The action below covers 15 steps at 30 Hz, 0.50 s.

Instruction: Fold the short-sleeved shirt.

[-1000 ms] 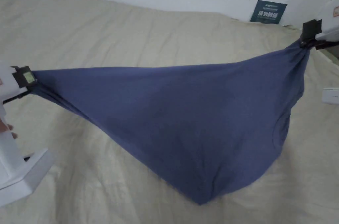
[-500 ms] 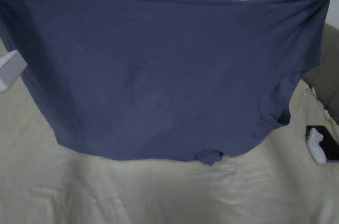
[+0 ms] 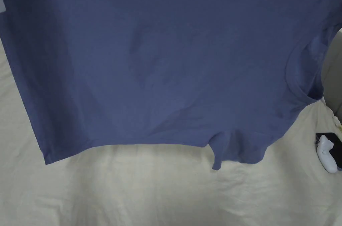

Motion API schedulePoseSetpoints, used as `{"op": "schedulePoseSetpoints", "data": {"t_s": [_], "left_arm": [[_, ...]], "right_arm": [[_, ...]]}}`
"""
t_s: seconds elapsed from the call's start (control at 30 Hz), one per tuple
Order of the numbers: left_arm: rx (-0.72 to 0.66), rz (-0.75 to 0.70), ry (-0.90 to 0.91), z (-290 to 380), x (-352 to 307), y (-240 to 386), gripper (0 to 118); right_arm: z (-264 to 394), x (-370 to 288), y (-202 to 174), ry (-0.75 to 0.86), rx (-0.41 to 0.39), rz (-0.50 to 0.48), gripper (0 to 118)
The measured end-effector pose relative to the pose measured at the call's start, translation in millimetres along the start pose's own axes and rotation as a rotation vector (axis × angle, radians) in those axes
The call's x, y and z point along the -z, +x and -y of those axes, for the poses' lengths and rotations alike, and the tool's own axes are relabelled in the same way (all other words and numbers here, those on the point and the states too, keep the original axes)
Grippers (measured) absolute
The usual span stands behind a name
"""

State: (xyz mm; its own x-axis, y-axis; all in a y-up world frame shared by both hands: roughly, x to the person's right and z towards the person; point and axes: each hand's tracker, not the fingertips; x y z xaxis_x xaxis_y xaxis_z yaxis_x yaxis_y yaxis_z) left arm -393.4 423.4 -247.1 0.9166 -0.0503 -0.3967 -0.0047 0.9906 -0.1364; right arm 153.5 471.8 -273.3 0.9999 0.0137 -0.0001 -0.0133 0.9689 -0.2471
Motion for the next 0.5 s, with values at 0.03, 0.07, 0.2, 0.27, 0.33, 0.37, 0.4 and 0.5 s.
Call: {"op": "schedulePoseSetpoints", "data": {"t_s": [0.03,0.07,0.2,0.27,0.33,0.37,0.4,0.5], "left_arm": [[0.024,-0.013,-0.007,-3,11,4,0],[0.031,-0.017,-0.012,-7,21,9,0],[0.156,-0.055,-0.006,-17,63,35,0],[0.207,-0.085,0.016,-21,86,50,0],[0.238,-0.102,0.031,-24,113,63,0],[0.257,-0.103,0.039,-24,125,69,0],[0.295,-0.126,0.041,-23,140,77,0],[0.355,-0.143,0.050,-20,174,99,0]], "right_arm": [[-3,8,-3,-0.004,0.001,0.005,3],[-8,19,-7,-0.010,0.002,0.021,3],[-25,66,-24,-0.035,-0.039,0.120,3],[-34,94,-34,-0.024,-0.075,0.159,3],[-42,124,-42,-0.012,-0.082,0.195,3],[-47,138,-44,-0.015,-0.078,0.204,3],[-52,154,-44,-0.012,-0.064,0.212,3],[-63,194,-46,-0.013,-0.028,0.232,3]]}}
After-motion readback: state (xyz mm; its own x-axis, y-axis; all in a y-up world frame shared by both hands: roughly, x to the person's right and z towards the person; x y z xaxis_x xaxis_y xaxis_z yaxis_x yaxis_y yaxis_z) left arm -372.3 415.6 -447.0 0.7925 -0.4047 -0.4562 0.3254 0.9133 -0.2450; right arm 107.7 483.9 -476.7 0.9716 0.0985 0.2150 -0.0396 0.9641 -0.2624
